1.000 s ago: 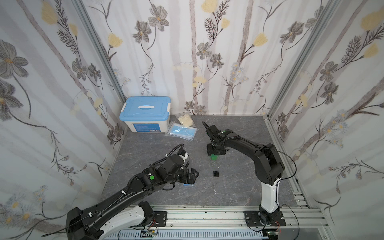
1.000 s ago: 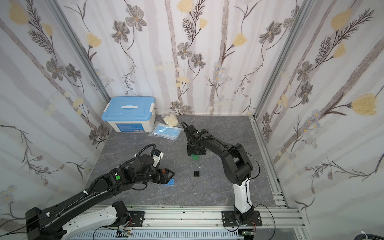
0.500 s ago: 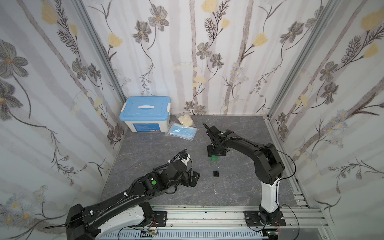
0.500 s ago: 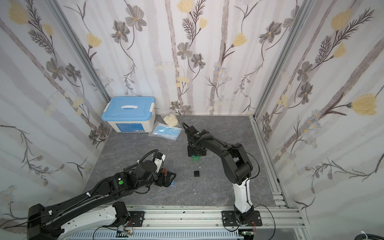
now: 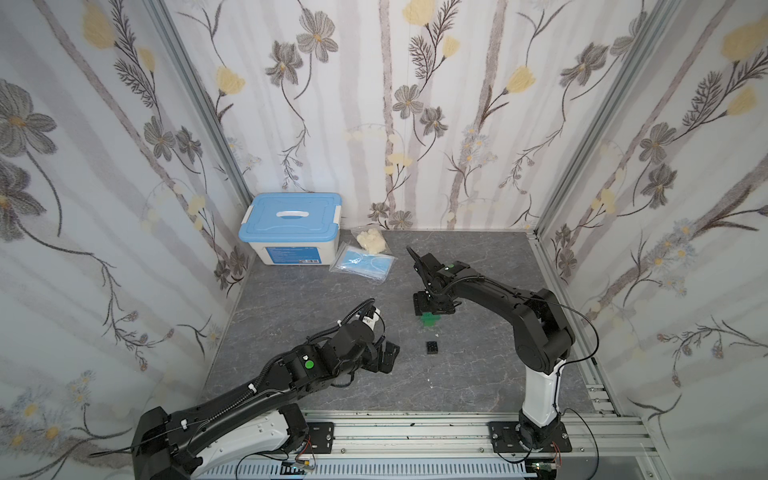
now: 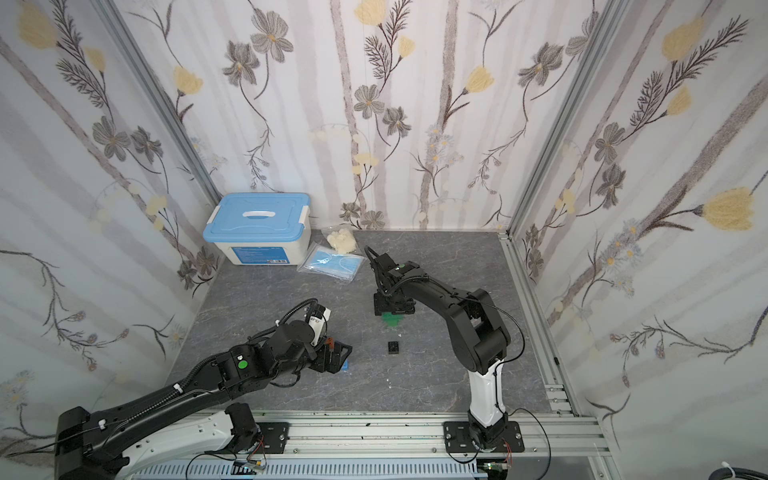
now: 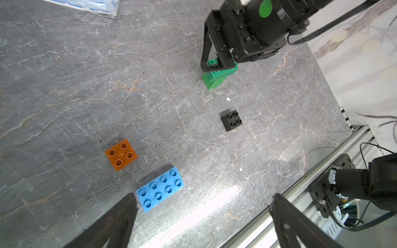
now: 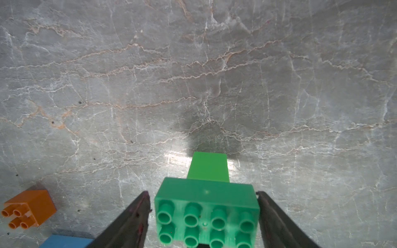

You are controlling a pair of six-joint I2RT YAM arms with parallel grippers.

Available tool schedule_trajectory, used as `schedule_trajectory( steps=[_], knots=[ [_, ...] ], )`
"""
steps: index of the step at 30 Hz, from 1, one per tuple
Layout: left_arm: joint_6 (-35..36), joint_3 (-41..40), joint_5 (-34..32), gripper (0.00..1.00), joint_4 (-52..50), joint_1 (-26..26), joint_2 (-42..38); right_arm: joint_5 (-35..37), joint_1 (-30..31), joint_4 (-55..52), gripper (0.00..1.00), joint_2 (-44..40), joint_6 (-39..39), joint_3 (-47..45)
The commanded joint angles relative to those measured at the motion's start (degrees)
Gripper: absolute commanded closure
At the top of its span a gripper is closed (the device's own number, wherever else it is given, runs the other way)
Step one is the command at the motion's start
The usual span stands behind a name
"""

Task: Assemble the letter f with lego
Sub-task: Move the lego brick at the center of the board.

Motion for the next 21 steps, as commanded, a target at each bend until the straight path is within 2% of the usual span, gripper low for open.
schedule_trajectory(
  steps=[1, 6, 11, 15, 21],
  knots=[
    [-0.1, 0.7, -1.7, 0.0, 0.1, 0.2, 0.1, 1.0, 0.0, 0.9, 0.19, -1.0, -0.6, 0.9],
    [-1.7, 0.7, -0.6, 0.0, -0.2, 2.0, -0.3, 1.7, 0.1, -0.2, 0.16, -2.8, -1.0, 1.7],
    [-3.5, -0.2, 1.9, 0.0, -0.2, 6.2, -0.9, 2.6, 0.2, 0.1, 0.14, -9.0, -1.1, -1.4],
    [-5.3, -1.0, 7.0, 0.0, 2.9, 10.4, 0.6, 3.3, 0.9, 0.9, 0.15, -16.3, -0.7, -8.7],
    [-7.0, 0.6, 16.7, 0.0, 11.4, 16.3, 7.7, 3.6, 4.3, 3.2, 0.23, -23.2, 0.5, -18.9]
  ],
)
